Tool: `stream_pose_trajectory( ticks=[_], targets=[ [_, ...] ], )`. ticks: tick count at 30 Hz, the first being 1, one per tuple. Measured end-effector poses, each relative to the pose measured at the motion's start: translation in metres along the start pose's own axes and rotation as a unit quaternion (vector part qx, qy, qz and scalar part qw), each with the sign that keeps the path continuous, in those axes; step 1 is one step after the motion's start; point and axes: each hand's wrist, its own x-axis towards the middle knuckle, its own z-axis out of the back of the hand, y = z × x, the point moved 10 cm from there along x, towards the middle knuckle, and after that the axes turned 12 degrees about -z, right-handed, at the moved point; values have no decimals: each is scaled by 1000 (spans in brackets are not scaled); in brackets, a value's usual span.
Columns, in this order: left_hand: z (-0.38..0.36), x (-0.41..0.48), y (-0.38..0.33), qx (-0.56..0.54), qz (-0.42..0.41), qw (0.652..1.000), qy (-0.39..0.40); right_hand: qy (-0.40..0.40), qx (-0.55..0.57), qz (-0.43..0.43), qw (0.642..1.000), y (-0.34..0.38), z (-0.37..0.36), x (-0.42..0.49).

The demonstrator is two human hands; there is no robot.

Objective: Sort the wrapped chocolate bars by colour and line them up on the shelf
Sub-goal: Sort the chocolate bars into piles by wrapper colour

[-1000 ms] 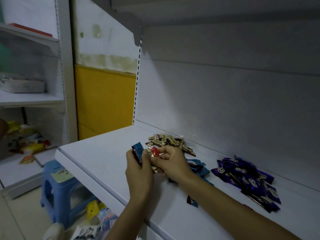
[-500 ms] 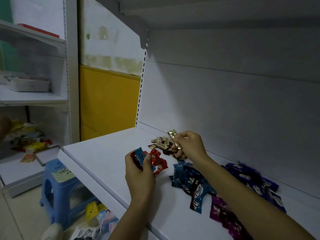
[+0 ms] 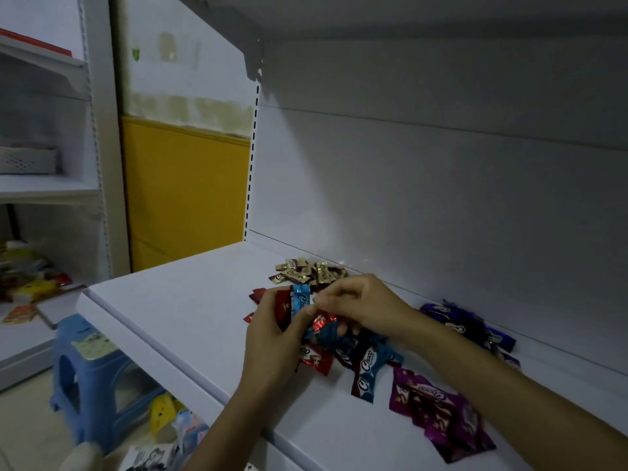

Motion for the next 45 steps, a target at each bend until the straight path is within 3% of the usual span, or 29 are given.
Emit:
stream_pose_trajectory(
  ticks=[9, 13, 17, 21, 27, 31, 33, 35, 37, 42, 45],
  targets=[
    [-15, -2, -5, 48, -27, 996, 71, -34, 65, -22, 997, -21, 18, -23],
    [-10, 2, -5, 70, -37, 995, 53, 17, 77, -26, 997, -21, 2, -27],
    [12, 1, -3, 29, -16, 998, -58, -24, 88, 13, 996, -2, 3, -12],
    [45, -6, 2, 32, 22, 977, -210, -34, 85, 31, 995, 21, -11, 18],
    [60, -12, 7, 26, 58, 954, -294, -86, 126, -5, 988, 18, -10, 55],
    [51, -6, 7, 25, 44, 969, -241, -143, -94, 6, 985, 16, -8, 55],
    [38, -3, 3, 29, 25, 983, -177, -143, -21, 40, 989, 22, -6, 45],
    [21, 0, 0, 47, 7, 994, -97, -63, 65, 42, 995, 24, -16, 34],
    [5, 0, -6, 73, -19, 997, -23, -23, 44, 57, 997, 25, -18, 22],
    [-15, -3, -11, 82, -33, 995, 53, -129, 72, -4, 989, -14, 46, 14],
    [-13, -3, -8, 79, -26, 996, 45, -180, -74, -46, 980, -44, 71, 13]
  ],
)
